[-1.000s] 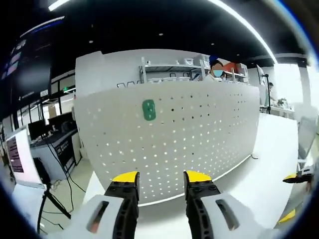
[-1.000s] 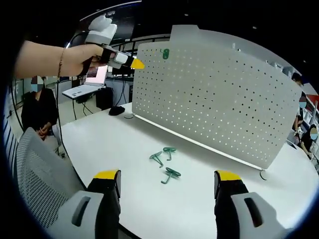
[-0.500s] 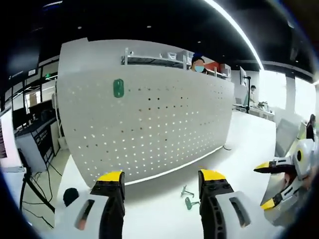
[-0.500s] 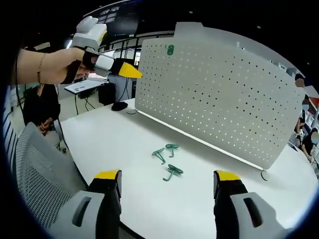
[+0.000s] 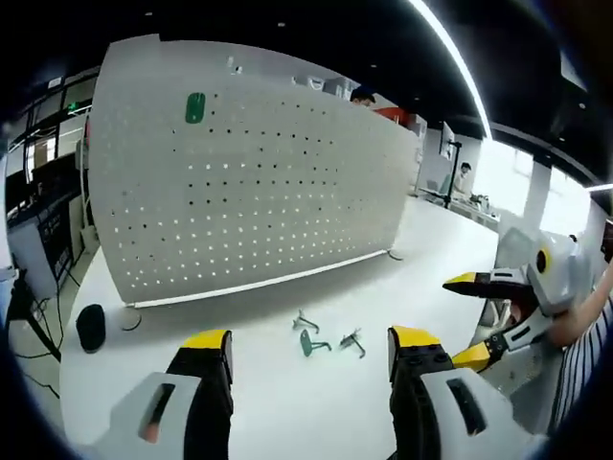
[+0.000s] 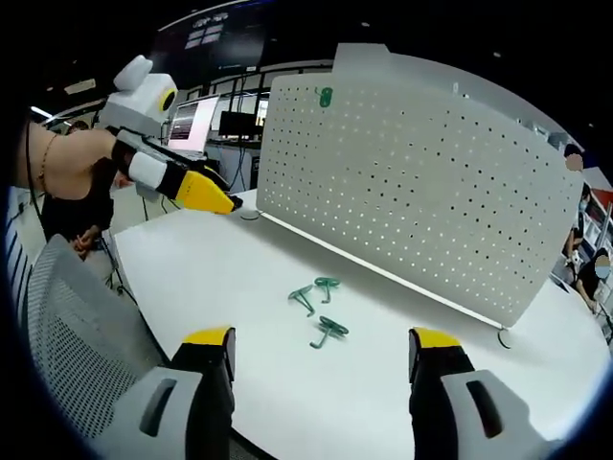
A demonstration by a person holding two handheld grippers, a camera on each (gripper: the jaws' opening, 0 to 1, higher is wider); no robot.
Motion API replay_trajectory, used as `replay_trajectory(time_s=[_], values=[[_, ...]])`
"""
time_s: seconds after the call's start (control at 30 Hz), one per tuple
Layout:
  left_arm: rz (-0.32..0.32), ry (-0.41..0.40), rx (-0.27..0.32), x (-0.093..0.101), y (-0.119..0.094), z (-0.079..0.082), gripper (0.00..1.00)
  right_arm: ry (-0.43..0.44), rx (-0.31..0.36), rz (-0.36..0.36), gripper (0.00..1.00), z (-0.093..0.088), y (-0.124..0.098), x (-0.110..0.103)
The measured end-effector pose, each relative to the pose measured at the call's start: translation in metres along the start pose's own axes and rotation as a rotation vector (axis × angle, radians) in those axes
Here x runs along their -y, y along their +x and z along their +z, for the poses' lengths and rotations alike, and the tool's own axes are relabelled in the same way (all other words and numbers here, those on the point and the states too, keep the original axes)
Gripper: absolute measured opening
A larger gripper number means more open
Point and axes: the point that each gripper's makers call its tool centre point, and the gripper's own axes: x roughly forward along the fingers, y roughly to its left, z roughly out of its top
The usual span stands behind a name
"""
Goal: Insert the hook assembly into the mounting plate slot until the hook locks in place.
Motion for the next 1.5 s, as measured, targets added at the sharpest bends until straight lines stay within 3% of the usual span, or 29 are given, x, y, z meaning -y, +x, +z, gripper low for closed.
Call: replay_trajectory(time_s=[0.17,0.4,0.57,0.9,1.17,1.5], values=[[-0.009,0.033,-0.046,0.005,-0.003,-0.014,0.64,0.008,0.006,-0.006,0.71,0.001,0.000,0.002],[-0.022,0.005,-0.089,0.006,-0.004,-0.036,0.64,0.014,0.012,-0.010,0.70,0.002,-0.001,0.004],[-0.023,0.034,-0.104,0.010,-0.002,-0.039,0.57,0.010,0.010,-0.003,0.70,0.001,-0.001,0.003],[-0.063,0.019,-0.128,0.016,0.030,-0.053,0.53,0.010,0.001,0.015,0.67,-0.001,0.000,-0.002],[-0.090,0.017,-0.137,0.021,0.062,-0.055,0.50,0.042,-0.020,0.004,0.65,-0.006,0.001,0.005],[-0.067,-0.001,-0.158,0.008,0.094,-0.063,0.45,0.046,-0.032,0.007,0.63,-0.009,0.001,0.005]])
